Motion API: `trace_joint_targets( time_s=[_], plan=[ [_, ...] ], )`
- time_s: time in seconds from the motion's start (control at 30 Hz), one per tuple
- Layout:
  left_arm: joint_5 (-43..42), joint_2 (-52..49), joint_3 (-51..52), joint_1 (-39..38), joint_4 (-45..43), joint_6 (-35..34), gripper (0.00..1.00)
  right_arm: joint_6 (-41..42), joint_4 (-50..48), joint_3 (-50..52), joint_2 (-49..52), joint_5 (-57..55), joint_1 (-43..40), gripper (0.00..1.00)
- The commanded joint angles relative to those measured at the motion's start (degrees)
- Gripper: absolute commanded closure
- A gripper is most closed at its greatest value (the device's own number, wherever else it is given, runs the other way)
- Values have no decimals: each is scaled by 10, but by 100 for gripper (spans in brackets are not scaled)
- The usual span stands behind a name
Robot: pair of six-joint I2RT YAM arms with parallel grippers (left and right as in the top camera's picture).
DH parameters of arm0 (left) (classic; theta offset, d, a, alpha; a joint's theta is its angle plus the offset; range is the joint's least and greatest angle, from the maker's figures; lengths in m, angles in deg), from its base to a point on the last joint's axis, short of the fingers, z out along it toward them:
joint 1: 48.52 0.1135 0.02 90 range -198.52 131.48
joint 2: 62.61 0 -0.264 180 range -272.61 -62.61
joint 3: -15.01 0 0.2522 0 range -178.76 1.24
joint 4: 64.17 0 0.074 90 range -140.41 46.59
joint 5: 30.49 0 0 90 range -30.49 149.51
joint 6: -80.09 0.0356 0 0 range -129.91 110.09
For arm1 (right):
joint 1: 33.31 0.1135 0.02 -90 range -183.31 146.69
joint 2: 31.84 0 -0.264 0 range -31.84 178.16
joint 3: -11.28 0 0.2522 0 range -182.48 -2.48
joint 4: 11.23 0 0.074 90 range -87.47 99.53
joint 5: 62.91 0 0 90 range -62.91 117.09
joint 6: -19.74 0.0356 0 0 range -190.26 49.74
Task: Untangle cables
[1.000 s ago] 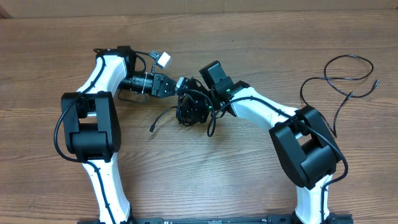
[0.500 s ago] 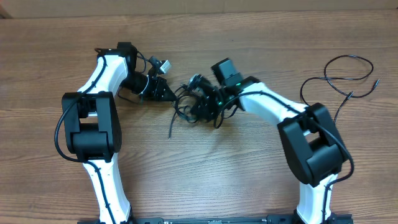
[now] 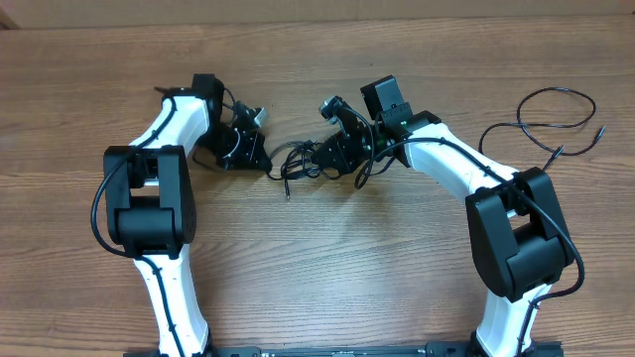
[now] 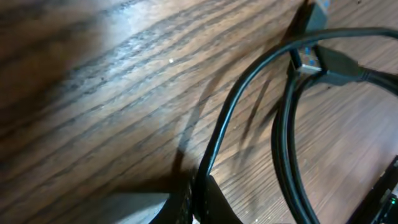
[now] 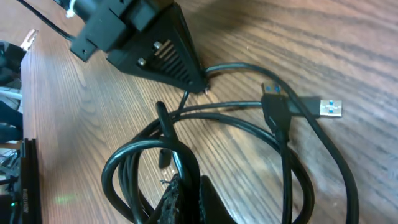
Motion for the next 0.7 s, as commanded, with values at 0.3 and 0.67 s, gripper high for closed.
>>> trace_joint_targets(
  time_s=[0.3,0.67],
  plan=[
    [-50,-8,-188,17,136,-8,41,28,17,1,-23,-91,2,96],
    [-9,-10,-214,-73,179,2,66,148,6,1,-23,-142,27,96]
  ],
)
